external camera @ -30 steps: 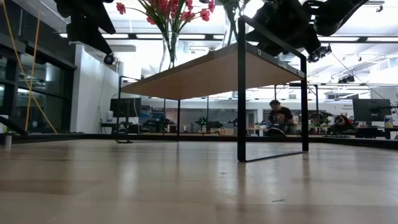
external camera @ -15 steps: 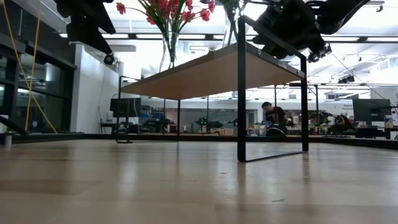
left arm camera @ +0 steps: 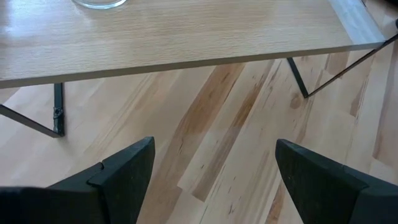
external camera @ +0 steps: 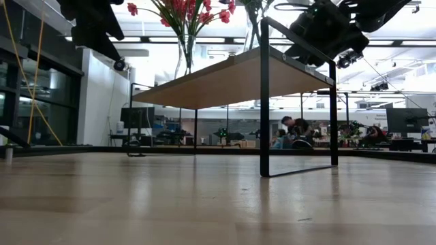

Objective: Pick and place flowers into a vace then onto a shelf
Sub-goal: Return to Home Position

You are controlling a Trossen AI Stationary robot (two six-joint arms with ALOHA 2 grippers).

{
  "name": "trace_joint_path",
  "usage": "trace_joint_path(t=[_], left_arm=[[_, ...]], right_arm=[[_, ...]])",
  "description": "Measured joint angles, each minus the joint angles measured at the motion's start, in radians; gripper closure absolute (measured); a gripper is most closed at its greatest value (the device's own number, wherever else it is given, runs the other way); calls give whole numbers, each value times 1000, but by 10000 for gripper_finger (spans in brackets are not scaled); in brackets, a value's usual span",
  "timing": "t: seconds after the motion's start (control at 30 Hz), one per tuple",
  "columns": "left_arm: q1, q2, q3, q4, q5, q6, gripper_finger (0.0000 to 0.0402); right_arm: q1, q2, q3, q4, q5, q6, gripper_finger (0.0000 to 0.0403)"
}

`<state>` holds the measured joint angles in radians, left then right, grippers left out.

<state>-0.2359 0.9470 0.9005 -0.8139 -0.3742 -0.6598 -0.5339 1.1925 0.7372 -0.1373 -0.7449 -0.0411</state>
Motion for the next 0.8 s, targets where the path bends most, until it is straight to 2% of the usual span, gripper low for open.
trace_joint_path(t=[0.3, 0.8], left_arm=[[0, 0, 0, 0, -1, 0, 34], [0, -9, 0, -17, -5, 0, 34]], right_arm=[[-40, -91, 0, -132, 79, 17, 110], [-95, -427, 0, -331, 284, 71, 110]])
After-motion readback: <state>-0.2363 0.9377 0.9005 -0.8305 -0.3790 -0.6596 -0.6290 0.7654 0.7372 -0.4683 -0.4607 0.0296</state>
